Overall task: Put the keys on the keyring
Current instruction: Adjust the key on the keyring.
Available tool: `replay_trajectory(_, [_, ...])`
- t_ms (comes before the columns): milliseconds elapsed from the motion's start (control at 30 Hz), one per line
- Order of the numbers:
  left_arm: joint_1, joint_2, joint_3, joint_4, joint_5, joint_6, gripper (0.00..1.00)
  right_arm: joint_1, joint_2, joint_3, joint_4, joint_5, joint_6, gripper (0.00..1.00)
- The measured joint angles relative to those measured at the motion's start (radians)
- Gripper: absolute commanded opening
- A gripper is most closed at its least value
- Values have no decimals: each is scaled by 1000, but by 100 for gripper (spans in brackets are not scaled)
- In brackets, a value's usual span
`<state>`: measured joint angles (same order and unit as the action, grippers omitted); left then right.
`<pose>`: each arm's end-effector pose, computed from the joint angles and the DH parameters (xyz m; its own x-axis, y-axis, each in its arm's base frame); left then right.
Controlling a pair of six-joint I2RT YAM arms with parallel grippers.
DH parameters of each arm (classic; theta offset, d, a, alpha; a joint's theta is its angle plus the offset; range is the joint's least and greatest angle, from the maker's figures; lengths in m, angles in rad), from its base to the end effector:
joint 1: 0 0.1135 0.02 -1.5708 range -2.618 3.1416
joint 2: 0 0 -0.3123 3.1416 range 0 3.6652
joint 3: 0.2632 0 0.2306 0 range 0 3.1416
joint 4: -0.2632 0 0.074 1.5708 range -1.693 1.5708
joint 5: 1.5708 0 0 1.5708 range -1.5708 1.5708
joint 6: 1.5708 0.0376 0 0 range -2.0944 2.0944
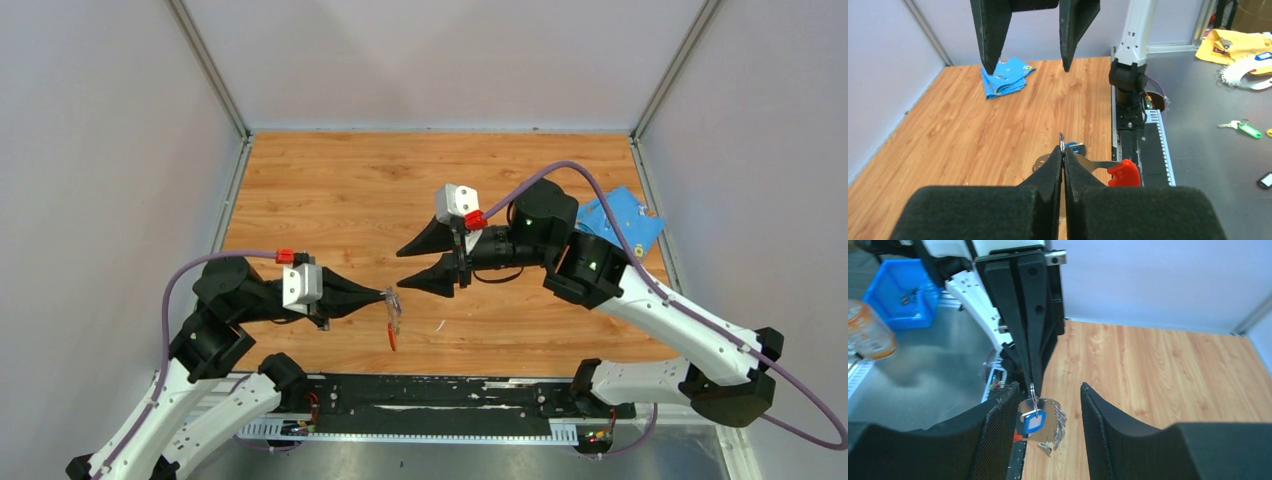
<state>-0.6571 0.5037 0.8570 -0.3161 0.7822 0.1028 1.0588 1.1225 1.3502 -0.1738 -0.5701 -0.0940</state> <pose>0.0117 -0.0425 0.4013 0.1310 -0.0091 -0.9913 0.9827 0.1330 0.1286 0.0771 0.1786 0.5093 0.1199 0.0521 -0.9914 -0.9910 -0.0527 -0.1227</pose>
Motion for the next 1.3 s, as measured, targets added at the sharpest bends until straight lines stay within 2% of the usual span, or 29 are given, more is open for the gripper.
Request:
replay_trajectory(167, [0,0,1,2,33,14,0,-11,48,18,-27,-151,-5,47])
replay_trajectory(333, [0,0,1,17,37,13,0,-12,62,15,-28,-208,0,42])
replay_trajectory(633, [0,-1,1,38,37,2,0,-12,82,1,-12,-215,20,38])
replay_trajectory(800, [0,-1,1,49,37,-6,0,-12,101,-8,-12,-207,23,31])
replay_trajectory(867, [0,-1,1,50,37,-6,0,-12,104,-9,-12,-206,23,27])
replay_trajectory(1000, [0,-1,1,53,36,-6,0,-12,104,-9,-6,-204,26,3])
replay_trajectory(1200, [0,1,1,45,15,0,0,-12,105,-9,-12,-205,29,0])
replay_trajectory(1233, [0,2,1,40,11,4,2,-12,106,-8,-18,-202,29,0])
replay_trajectory(1300, [0,11,1,22,2,24,16,-12,111,-4,-40,-189,26,0])
